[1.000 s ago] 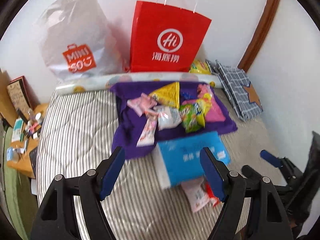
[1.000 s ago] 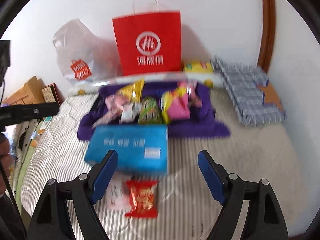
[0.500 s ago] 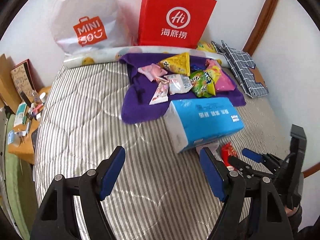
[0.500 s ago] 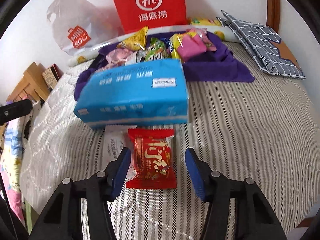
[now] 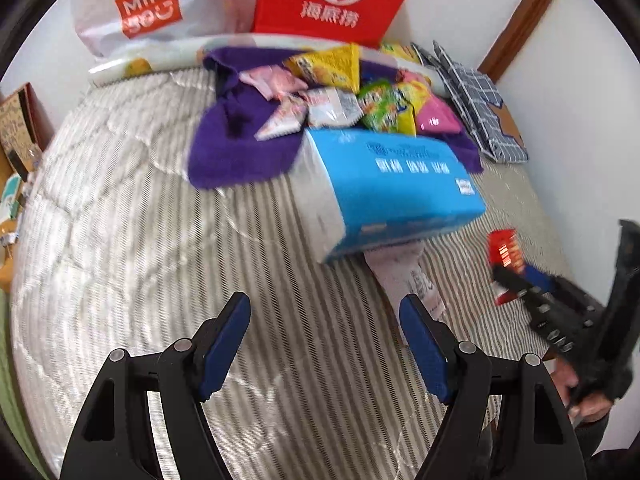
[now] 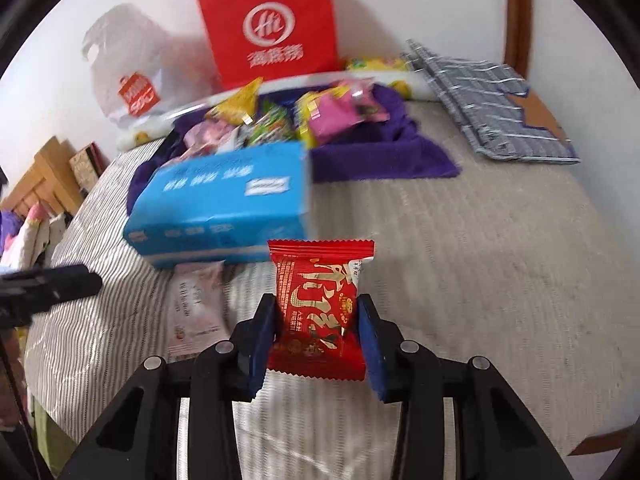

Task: Organize snacks
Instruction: 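Grasp the white-pink packet with the left tool while the right tool holds the red packet, then carry the white-pink packet and red packet with both tools over the towel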

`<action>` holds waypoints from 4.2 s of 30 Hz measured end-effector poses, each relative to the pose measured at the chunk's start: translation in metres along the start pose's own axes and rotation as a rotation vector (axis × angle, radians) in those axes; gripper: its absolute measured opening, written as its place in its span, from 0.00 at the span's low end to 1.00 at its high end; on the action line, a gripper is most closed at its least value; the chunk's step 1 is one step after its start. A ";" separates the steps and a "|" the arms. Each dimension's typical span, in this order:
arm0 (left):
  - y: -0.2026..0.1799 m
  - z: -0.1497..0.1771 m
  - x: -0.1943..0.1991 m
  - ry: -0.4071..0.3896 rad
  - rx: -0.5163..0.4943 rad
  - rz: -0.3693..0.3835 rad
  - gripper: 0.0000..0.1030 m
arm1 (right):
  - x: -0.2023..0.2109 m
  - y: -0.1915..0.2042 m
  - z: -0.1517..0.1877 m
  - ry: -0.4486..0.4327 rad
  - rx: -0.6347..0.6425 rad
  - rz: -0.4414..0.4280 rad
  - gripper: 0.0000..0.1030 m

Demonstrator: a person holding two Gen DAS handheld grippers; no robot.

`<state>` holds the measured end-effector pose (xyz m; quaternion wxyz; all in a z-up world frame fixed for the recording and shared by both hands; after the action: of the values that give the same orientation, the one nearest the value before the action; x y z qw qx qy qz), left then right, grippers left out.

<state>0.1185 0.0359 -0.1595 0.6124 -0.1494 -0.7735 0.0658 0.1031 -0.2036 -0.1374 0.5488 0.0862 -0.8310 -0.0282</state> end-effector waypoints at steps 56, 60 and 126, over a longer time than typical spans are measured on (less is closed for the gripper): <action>-0.094 0.000 -0.073 -0.182 -0.129 -0.272 0.42 | -0.036 -0.058 -0.008 -0.029 -0.061 -0.017 0.37; -0.092 -0.001 -0.073 -0.186 -0.134 -0.250 0.43 | -0.040 -0.053 -0.011 -0.051 -0.045 0.012 0.38; -0.079 0.004 -0.060 -0.183 -0.106 -0.110 0.34 | -0.029 -0.042 -0.016 -0.065 0.001 0.057 0.37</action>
<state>0.1154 -0.0574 -0.1939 0.5330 -0.1322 -0.8357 0.0048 0.1339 -0.2396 -0.1629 0.5220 0.0619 -0.8505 -0.0151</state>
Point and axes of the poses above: each gripper's, at about its wrist camera, not at the fingertips, and x roughly against the way its jaws point, y to its left, z to its underside, the point moved 1 cm from there along -x, roughly the way its jaws point, and after that the axes turned 13 degrees about y, right-handed, at the moved point
